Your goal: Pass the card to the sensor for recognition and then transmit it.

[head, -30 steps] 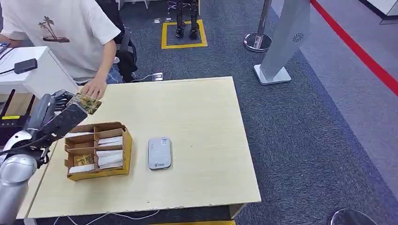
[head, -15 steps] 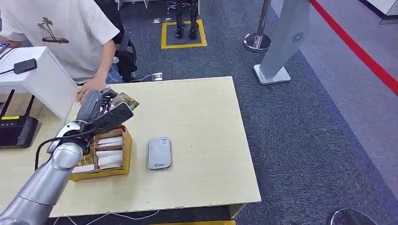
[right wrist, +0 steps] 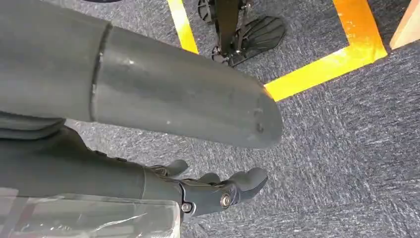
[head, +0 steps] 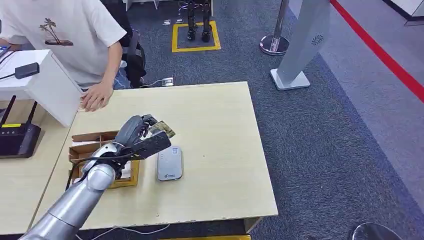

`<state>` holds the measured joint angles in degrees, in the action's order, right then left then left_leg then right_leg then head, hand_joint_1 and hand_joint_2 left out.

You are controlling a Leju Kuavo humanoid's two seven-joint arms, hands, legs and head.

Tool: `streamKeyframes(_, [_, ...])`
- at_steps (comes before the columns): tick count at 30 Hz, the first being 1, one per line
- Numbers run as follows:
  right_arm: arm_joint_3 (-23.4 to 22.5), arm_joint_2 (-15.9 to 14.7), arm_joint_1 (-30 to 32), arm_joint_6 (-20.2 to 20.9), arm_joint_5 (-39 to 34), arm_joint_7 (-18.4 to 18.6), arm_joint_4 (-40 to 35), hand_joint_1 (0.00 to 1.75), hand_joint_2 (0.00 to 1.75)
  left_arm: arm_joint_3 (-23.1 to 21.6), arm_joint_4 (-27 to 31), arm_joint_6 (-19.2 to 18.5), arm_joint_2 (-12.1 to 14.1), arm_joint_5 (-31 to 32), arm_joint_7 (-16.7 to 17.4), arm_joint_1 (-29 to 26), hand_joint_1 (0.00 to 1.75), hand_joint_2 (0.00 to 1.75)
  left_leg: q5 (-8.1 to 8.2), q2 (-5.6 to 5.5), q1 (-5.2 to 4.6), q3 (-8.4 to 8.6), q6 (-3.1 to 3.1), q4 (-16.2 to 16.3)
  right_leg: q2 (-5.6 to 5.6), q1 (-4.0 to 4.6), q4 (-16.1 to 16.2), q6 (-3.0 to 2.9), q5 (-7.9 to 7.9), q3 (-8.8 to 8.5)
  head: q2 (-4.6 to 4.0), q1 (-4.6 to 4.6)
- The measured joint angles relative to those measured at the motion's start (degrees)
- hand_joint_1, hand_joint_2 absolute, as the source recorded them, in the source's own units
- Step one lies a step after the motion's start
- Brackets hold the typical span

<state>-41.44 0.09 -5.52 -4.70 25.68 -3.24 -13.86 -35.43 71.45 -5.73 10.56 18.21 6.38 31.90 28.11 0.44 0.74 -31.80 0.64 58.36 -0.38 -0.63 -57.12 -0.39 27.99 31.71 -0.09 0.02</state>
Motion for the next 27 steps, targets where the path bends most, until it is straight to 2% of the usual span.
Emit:
streamKeyframes(12, [0.0,0.0,-0.1,-0.2,0.6,0.2,0.0,0.00,0.00,-1.1,-1.6,0.0,-0.2,0.0,0.2,-2.9,1.75,1.75,0.00,-0.01,0.00,-0.01,0.00,0.0,-0.01,0.00,0.0,0.00,0.00,-0.01,0.02,0.00])
streamKeyframes(21, [0.0,0.0,-0.1,-0.7,1.4,0.7,0.0,0.00,0.00,-1.1,-2.1,0.1,1.6,0.2,0.5,-7.5,1.75,1.75,0.00,-0.02,0.00,-0.02,0.00,0.0,-0.01,0.00,0.0,0.00,0.01,-0.01,0.02,0.00])
streamKeyframes(27, [0.0,0.1,-0.2,-0.7,1.6,0.7,0.0,0.00,0.00,-1.1,-2.1,0.4,2.2,0.3,0.5,-8.4,1.75,1.75,0.00,-0.07,0.00,0.01,0.00,0.0,-0.08,0.00,0.0,0.01,0.01,-0.08,0.00,0.00])
